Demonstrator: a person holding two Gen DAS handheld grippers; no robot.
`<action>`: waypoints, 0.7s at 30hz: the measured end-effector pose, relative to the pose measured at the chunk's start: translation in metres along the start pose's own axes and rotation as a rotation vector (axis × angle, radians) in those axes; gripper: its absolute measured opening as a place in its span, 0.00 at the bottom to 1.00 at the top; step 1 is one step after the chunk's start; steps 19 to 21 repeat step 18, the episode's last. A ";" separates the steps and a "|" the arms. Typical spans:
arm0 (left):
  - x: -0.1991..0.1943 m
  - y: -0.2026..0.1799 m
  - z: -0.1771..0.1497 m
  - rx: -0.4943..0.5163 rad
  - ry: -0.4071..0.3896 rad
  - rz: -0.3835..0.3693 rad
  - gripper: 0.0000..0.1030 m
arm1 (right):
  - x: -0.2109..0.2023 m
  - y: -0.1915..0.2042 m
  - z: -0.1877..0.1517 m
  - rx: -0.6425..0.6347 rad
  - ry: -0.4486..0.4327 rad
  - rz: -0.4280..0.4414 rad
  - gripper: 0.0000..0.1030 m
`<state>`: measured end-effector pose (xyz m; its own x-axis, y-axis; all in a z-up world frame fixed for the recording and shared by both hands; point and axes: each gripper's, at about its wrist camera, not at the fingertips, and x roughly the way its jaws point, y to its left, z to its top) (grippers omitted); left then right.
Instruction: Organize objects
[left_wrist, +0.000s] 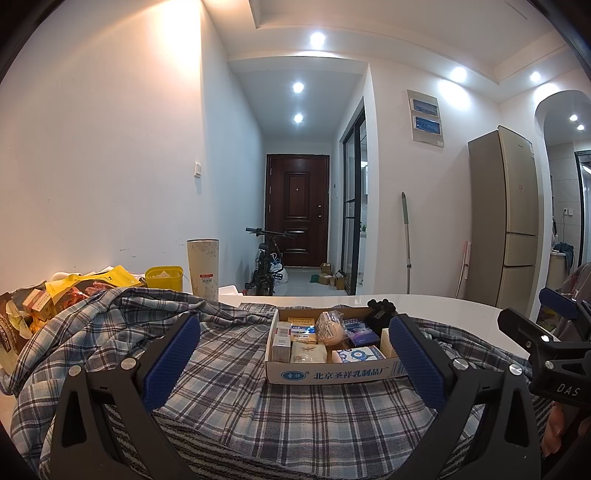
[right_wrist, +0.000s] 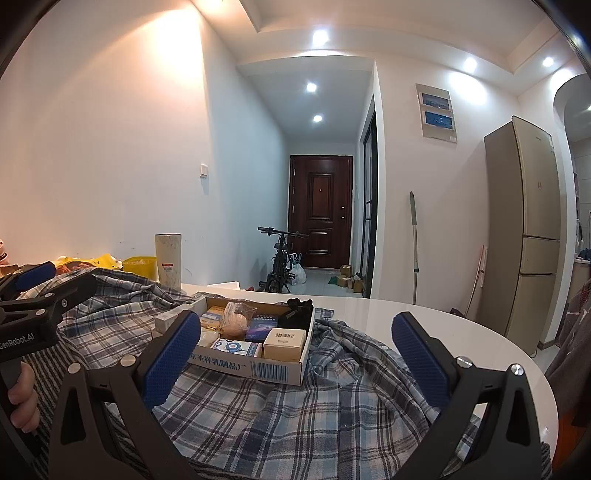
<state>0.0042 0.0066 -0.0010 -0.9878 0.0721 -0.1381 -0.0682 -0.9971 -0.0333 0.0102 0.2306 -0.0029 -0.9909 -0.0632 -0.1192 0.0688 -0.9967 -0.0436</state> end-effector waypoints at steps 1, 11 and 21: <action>0.000 0.000 0.000 0.001 -0.001 0.000 1.00 | 0.000 0.000 0.000 0.000 0.000 0.000 1.00; 0.000 -0.001 0.000 0.001 0.000 0.000 1.00 | 0.001 0.000 0.000 0.000 0.005 -0.001 1.00; 0.000 0.000 0.000 0.001 0.002 0.001 1.00 | 0.001 0.000 0.001 0.000 0.004 -0.001 1.00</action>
